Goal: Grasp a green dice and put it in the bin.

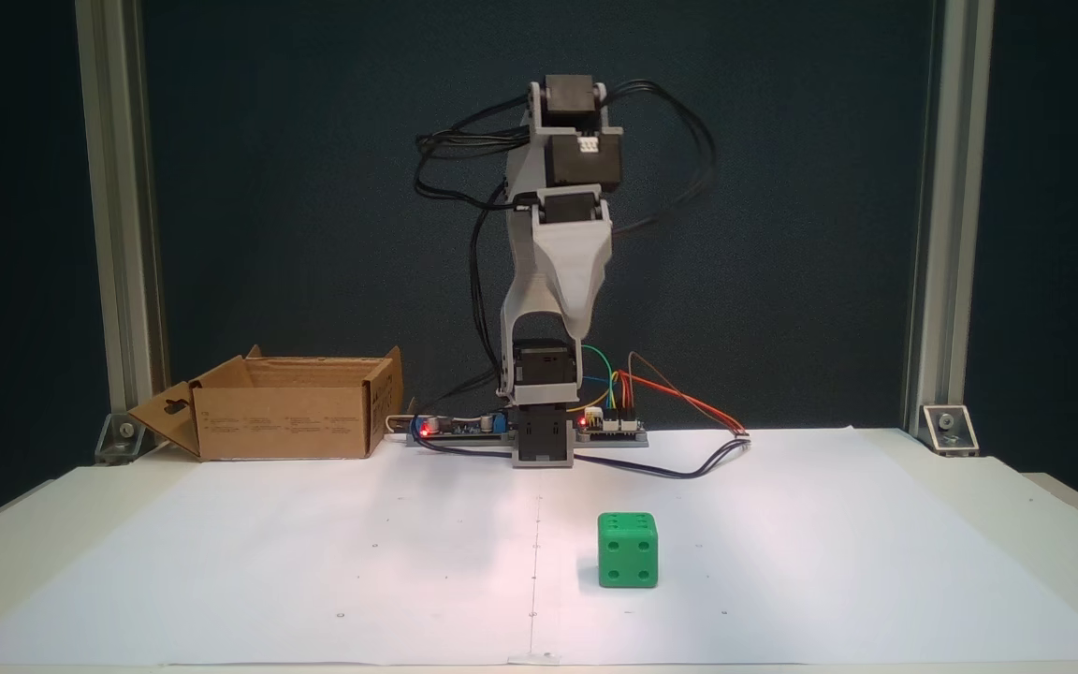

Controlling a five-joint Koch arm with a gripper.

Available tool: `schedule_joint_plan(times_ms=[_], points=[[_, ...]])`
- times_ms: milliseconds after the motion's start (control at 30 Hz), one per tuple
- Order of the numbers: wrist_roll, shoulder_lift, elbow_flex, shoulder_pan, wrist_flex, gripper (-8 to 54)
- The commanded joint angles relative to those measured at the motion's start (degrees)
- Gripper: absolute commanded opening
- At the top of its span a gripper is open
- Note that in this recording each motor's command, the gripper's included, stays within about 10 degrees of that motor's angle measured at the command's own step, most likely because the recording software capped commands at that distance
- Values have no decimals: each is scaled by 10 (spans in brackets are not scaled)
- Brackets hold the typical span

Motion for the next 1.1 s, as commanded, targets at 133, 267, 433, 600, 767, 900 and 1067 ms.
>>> schedule_joint_plan(times_ms=[133,267,433,600,767,900,1067], points=[[80,-82,-109,-29,11,428],[91,-135,-147,-40,8,428],[98,-185,-169,-55,-1,435],[98,-214,-174,-58,-11,436],[99,-243,-175,-60,-47,436],[100,-251,-175,-59,-69,436],[100,-257,-176,-59,-70,436]])
